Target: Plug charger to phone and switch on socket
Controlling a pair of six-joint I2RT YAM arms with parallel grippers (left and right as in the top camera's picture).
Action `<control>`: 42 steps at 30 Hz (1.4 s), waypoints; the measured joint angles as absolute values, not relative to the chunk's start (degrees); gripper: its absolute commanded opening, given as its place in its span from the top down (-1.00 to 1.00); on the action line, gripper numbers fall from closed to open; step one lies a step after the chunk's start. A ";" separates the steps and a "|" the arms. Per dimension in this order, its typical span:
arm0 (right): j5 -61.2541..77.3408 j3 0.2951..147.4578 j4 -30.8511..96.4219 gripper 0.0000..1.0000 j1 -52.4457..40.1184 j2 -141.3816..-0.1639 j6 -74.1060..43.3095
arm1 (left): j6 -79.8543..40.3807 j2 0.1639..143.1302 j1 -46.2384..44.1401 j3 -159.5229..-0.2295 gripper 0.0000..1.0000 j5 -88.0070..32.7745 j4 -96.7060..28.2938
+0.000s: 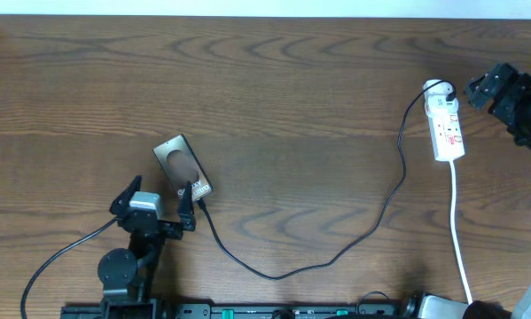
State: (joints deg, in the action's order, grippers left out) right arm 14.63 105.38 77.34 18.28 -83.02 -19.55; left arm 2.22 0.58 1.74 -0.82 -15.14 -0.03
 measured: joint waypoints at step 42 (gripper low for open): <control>14.63 105.38 77.34 -0.99 18.28 -83.02 -19.55 | 5.74 0.58 1.74 -1.08 -0.95 -18.06 -0.23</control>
State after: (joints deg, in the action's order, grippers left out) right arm 14.63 105.38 77.34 18.28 -83.02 -19.55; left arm 5.74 0.58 1.74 -1.08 -18.06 -0.23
